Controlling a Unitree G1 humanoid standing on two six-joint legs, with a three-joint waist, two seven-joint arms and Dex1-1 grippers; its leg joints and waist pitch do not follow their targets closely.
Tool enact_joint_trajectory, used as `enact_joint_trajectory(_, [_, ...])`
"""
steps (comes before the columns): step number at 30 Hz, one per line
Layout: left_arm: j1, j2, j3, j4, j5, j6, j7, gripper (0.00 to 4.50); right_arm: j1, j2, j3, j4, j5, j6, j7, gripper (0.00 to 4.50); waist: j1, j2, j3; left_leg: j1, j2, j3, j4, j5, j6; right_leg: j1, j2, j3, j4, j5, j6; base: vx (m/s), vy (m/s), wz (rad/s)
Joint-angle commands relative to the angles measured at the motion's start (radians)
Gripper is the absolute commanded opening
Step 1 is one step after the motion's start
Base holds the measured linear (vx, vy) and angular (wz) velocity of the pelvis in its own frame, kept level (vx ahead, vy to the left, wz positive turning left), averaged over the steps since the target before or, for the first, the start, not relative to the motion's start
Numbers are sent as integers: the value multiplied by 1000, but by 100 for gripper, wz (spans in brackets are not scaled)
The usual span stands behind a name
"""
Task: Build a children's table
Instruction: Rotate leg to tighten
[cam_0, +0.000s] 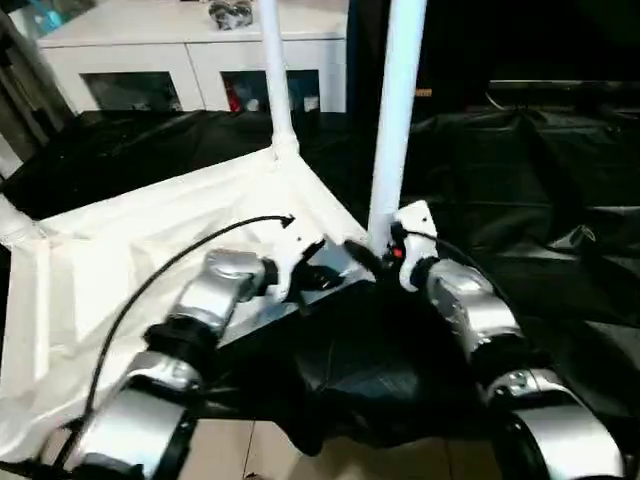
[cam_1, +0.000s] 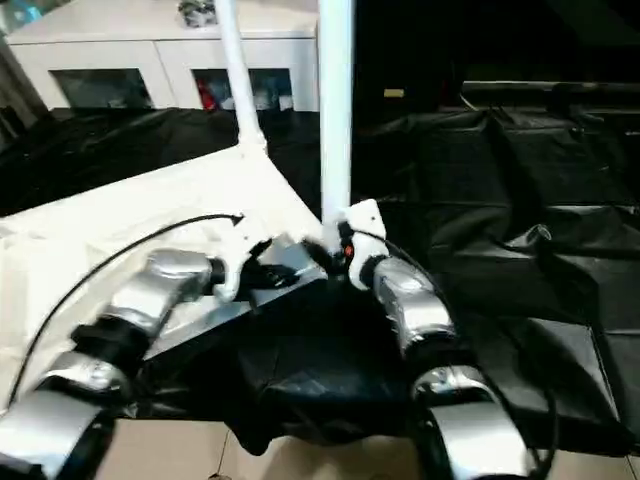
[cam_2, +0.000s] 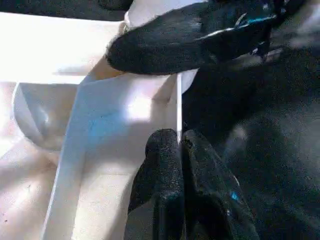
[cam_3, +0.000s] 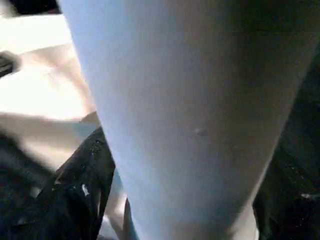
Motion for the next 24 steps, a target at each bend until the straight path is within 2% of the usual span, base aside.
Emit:
enact_joint_trajectory(1, [-7,-9,-37,-48,-29,-39,-75,0,41,18,109,-17,12,28,193,358,11,-3,-63,1,18,-1,-52,-211,91,60,-47,29,-62,-55,-292,0,0,0])
enact_joint_trajectory(4, [-3,22,-43,-60,-38,-40,-137,0,72,-49,141,-82,32,51,359,358,16,-7,-61,3,21,0,-55,-236,96,60,-48,31,-64,-81,-291,0,0,0])
enact_joint_trajectory(5, [-2,29,-43,-64,-41,-39,-148,0,80,-65,148,-101,40,62,399,358,21,-7,-61,7,20,0,-53,-238,98,60,-45,31,-65,-88,-290,0,0,0])
enact_joint_trajectory(6, [-2,38,-44,-69,-43,-38,-165,0,90,-88,157,-127,51,82,453,358,26,-7,-59,5,22,0,-54,-239,98,58,-47,33,-65,-98,-289,0,0,0])
enact_joint_trajectory(9, [6,56,-49,-87,-51,-35,-212,0,107,-117,168,-169,69,118,526,358,36,-9,-59,7,23,-1,-57,-245,85,58,-50,34,-68,-137,-277,0,0,0])
enact_joint_trajectory(11, [7,58,-49,-90,-53,-31,-222,0,109,-124,169,-176,72,127,543,358,37,-8,-60,6,24,-1,-56,-234,80,56,-50,34,-66,-127,-277,0,0,0])
enact_joint_trajectory(12, [15,69,-53,-111,-63,-22,-254,0,113,-137,172,-188,74,149,575,338,39,-8,-62,7,24,-2,-56,-231,78,57,-50,34,-65,-119,-279,0,0,0])
enact_joint_trajectory(17, [24,81,-61,-126,-69,-13,-285,0,125,-150,183,-213,82,177,601,304,42,-8,-65,5,23,-1,-51,-195,90,56,-49,33,-58,-62,-291,0,0,0])
enact_joint_trajectory(24, [28,82,-64,-138,-67,0,-303,0,144,-156,193,-263,92,225,623,267,51,-9,-63,7,23,-1,-53,-208,72,56,-50,34,-63,-113,-271,0,0,0])
